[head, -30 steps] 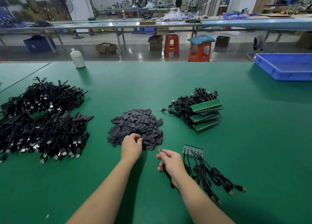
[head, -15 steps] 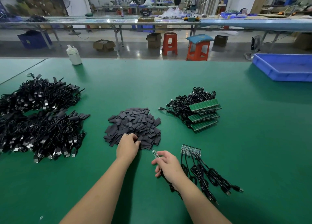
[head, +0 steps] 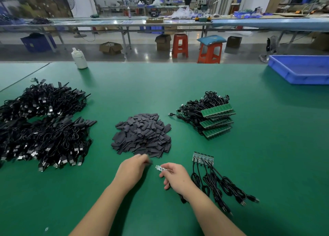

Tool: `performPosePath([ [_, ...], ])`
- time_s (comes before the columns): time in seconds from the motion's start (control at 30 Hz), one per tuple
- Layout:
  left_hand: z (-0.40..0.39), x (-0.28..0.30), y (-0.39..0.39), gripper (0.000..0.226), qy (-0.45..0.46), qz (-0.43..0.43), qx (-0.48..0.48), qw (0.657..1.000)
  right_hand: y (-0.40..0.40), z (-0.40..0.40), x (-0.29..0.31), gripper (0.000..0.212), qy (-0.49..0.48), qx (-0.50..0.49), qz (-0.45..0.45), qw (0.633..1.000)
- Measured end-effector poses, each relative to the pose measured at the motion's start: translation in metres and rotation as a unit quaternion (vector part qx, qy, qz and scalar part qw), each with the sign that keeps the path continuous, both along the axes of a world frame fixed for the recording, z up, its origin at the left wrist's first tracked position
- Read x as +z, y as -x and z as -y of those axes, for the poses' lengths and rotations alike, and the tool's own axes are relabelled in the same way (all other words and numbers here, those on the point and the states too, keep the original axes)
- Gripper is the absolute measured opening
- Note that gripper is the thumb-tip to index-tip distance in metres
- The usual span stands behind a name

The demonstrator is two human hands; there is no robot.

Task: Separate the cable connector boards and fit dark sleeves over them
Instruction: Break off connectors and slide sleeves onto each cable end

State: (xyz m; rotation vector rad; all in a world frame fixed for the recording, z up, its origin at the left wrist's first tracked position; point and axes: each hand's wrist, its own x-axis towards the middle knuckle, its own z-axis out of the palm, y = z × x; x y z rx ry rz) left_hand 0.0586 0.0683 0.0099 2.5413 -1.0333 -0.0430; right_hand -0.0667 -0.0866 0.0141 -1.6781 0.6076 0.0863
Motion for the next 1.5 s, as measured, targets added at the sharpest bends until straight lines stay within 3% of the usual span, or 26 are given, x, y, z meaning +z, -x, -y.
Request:
performPosePath([
  [0.17, -0.012, -0.006, 0.003, 0.028, -0.044, -0.004, -0.078, 0.996, 0.0, 0.0, 0.002, 0.036, 0.0, -0.004, 0.002, 1.0],
  [0.47, -0.012, 0.001, 0.012, 0.019, 0.04, -0.037, -0.029, 0.998, 0.002, 0.001, 0.002, 0.037, -0.009, -0.003, 0.004, 1.0],
  [0.67, -0.016, 0.005, 0.008, 0.024, -0.037, -0.032, -0.09, 0.995, 0.001, 0.003, -0.001, 0.035, -0.01, -0.002, 0.005, 1.0],
  [0.8, -0.015, 0.007, 0.008, 0.036, -0.021, -0.092, -0.069, 0.993, 0.0, 0.003, -0.004, 0.034, -0.008, 0.001, 0.005, 1.0],
  [1.03, -0.007, 0.013, 0.009, 0.015, -0.04, -0.144, -0.042, 0.988, -0.001, 0.004, -0.007, 0.036, -0.01, 0.005, 0.002, 1.0],
  [1.33, 0.004, 0.02, 0.005, 0.025, -0.078, -0.178, -0.01, 0.981, 0.001, 0.004, -0.005, 0.036, -0.018, 0.003, 0.006, 1.0],
  [1.5, 0.009, 0.022, 0.001, 0.018, -0.087, -0.194, -0.004, 0.977, 0.001, 0.005, -0.004, 0.034, -0.017, 0.001, 0.008, 1.0],
])
